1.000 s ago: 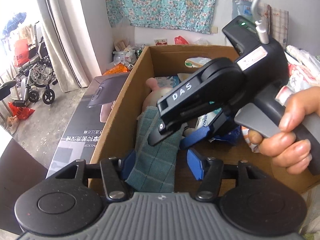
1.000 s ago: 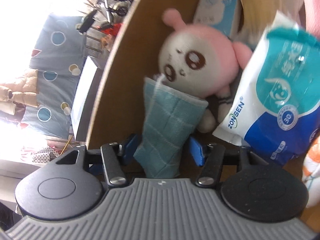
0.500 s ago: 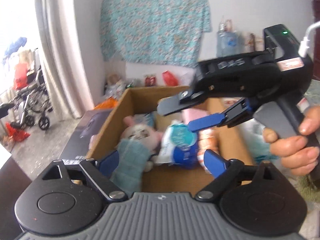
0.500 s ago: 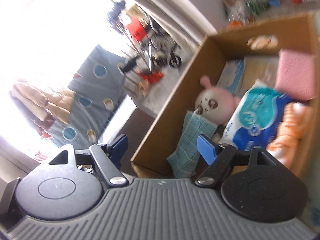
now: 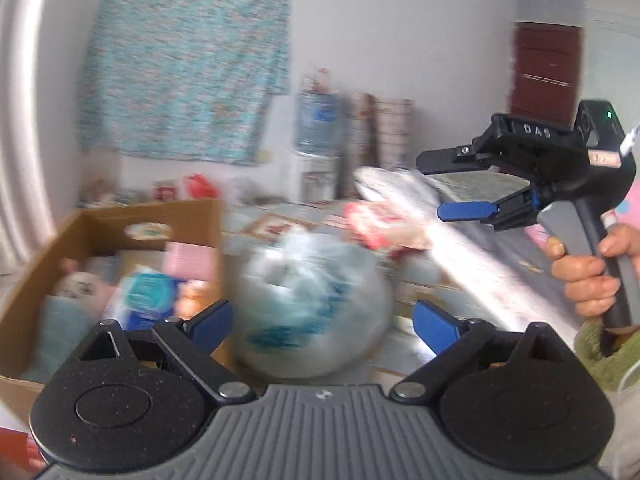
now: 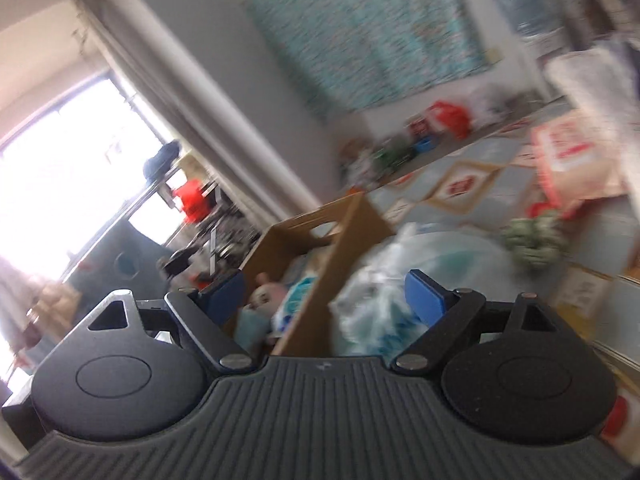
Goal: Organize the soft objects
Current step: 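Withdraw the right gripper from the box toward the pile, then grasp the white yogurt cup with the right gripper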
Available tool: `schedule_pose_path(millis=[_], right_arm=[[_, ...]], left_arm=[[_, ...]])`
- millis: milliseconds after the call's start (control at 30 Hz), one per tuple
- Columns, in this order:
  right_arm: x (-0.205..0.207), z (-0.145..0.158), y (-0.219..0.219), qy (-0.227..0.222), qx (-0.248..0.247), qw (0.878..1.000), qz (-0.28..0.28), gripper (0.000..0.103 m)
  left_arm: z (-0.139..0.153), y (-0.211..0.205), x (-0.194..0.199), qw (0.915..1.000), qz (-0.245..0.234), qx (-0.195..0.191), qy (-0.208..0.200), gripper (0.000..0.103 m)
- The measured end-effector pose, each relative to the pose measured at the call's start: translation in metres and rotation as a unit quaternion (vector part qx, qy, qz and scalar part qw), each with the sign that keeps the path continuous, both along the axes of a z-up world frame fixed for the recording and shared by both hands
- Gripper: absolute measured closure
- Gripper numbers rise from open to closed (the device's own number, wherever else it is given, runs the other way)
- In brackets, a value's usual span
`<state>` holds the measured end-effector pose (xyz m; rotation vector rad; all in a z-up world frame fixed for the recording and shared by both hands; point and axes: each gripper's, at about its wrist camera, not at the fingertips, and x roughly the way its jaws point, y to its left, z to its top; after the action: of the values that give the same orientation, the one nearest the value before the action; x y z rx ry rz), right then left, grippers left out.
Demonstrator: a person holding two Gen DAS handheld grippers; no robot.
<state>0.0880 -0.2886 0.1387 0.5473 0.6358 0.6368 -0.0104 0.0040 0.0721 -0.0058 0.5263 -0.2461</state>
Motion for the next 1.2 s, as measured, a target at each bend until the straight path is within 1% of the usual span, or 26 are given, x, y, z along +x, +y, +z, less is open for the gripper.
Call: schedule_pose_path(millis=[100,167,267,333,367,400,467,533,600,667,767,867,967,1067,1200], right_arm=[[-0.021,-0.022,-0.037,0.004,0.002,0.999,-0.049,0.016],[-0.033,-0.043,-0.048,0.017,0.008,0.997,-0.073,0.016],[-0.044,-0.082,-0.056,0.047,0.024,0.994,-0.093,0.016],[-0.047,-0.119,-0.035,0.07,0.031,0.993,-0.096,0.016],[-0.045,-0.13,-0.034,0.082,0.036,0.991,-0.097,0.016],[-0.042,-0.14,-0.034,0.094,0.038,0.99,-0.094,0.016],[-0.036,-0.156,-0.033,0.114,0.043,0.988,-0.094,0.016],[-0.028,-0.168,-0.033,0.133,0.046,0.986,-0.09,0.018],[-0.02,-0.176,-0.036,0.149,0.052,0.983,-0.089,0.021],[-0.013,-0.182,-0.038,0.162,0.055,0.981,-0.089,0.024],[0.001,-0.194,-0.038,0.18,0.066,0.978,-0.08,0.026],[0.011,-0.2,-0.038,0.199,0.074,0.975,-0.07,0.027],[0.02,-0.205,-0.037,0.213,0.079,0.972,-0.063,0.028],[0.026,-0.21,-0.036,0.23,0.089,0.968,-0.054,0.028],[0.031,-0.212,-0.032,0.23,0.088,0.968,-0.047,0.028]], left_arm=[[-0.018,-0.032,0.003,0.999,-0.039,-0.008,0.019,0.006],[-0.029,-0.051,0.009,0.9974,-0.062,-0.009,0.034,0.006],[-0.047,-0.069,0.019,0.9948,-0.086,-0.018,0.053,0.007],[-0.062,-0.082,0.028,0.9924,-0.096,-0.027,0.072,0.009],[-0.068,-0.087,0.032,0.9913,-0.102,-0.03,0.078,0.012],[-0.074,-0.091,0.033,0.991,-0.107,-0.029,0.075,0.014],[-0.084,-0.103,0.037,0.9904,-0.119,-0.013,0.069,0.015],[-0.094,-0.114,0.044,0.9875,-0.133,-0.006,0.084,0.018],[-0.103,-0.119,0.058,0.9837,-0.142,-0.015,0.109,0.027],[-0.111,-0.12,0.073,0.9813,-0.139,-0.024,0.131,0.029],[-0.121,-0.12,0.093,0.9778,-0.131,-0.038,0.16,0.033],[-0.126,-0.116,0.108,0.9736,-0.127,-0.055,0.181,0.036],[-0.134,-0.116,0.121,0.9695,-0.126,-0.062,0.201,0.04],[-0.14,-0.118,0.131,0.9659,-0.134,-0.07,0.21,0.041],[-0.142,-0.123,0.134,0.9651,-0.142,-0.068,0.209,0.041]])
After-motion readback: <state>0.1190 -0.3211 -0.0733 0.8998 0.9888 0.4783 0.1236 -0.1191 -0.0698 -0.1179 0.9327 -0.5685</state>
